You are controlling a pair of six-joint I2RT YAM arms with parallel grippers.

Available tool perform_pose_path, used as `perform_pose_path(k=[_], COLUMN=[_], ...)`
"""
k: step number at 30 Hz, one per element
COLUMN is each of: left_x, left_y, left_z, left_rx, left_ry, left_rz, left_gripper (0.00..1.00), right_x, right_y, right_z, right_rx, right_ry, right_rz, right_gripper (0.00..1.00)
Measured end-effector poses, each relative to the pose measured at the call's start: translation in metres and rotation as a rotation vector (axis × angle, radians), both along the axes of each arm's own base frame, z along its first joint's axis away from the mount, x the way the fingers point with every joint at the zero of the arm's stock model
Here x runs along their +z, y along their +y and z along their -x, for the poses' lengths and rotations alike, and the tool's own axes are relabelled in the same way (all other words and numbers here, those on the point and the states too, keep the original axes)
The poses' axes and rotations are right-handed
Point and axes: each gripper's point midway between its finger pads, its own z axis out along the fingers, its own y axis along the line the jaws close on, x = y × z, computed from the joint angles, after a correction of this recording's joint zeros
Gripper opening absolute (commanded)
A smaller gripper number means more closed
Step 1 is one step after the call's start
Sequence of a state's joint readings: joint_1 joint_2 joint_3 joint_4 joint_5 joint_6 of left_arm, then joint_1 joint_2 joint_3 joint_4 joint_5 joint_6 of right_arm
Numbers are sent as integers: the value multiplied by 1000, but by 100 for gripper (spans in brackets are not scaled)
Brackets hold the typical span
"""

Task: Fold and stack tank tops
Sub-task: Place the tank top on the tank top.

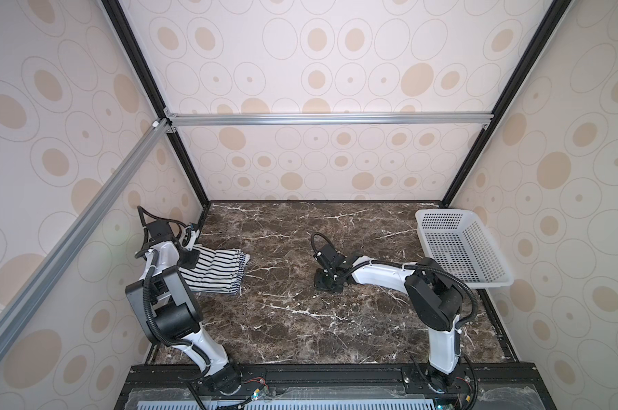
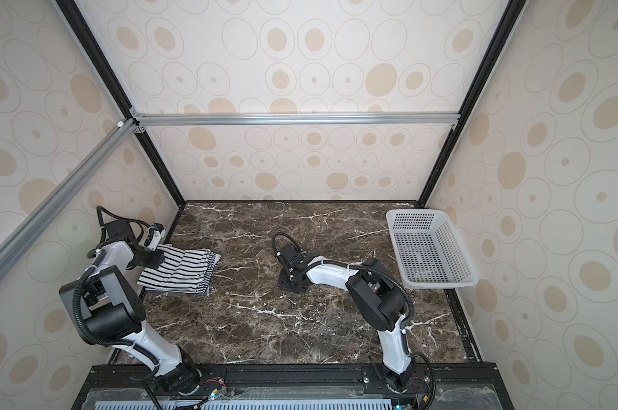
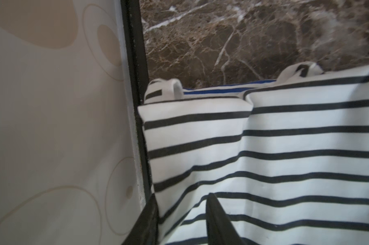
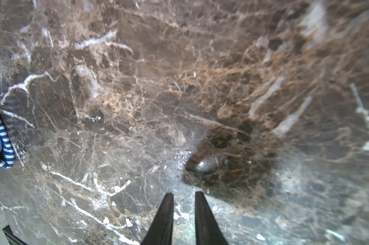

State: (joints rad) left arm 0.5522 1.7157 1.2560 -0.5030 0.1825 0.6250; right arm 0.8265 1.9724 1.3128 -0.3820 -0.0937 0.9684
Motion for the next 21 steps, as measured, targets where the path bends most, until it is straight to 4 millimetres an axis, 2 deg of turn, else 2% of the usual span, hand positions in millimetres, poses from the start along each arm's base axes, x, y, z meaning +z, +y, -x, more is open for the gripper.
perform_pose_path(k=[5,8,12,15,18,19,21], left_x=[11,21,33,32,27,26,26], left_y=[26,29,8,-10,-31,-39,-57], left_z=[2,3,4,3,4,6,12], left_rx=[94,111,58,20,-14,-25,-45], left_ry=[-28,-63,-111,-124,-138,-148,-167], left_rz=[-136,-172,-94,-1,103,133,179], left_gripper=[42,41,34,31,46,50,55], right_x=[0,0,0,4,15,21,29], right_y=[0,0,1,1,2,3,3], right_z=[1,1,1,1,-5,-8,-14], right_rx=[5,7,12,22,48,58,76], right_ry=[0,1,1,-1,-29,-44,-74], right_rz=[3,2,1,11,35,42,51], right_gripper=[21,21,21,22,28,32,48])
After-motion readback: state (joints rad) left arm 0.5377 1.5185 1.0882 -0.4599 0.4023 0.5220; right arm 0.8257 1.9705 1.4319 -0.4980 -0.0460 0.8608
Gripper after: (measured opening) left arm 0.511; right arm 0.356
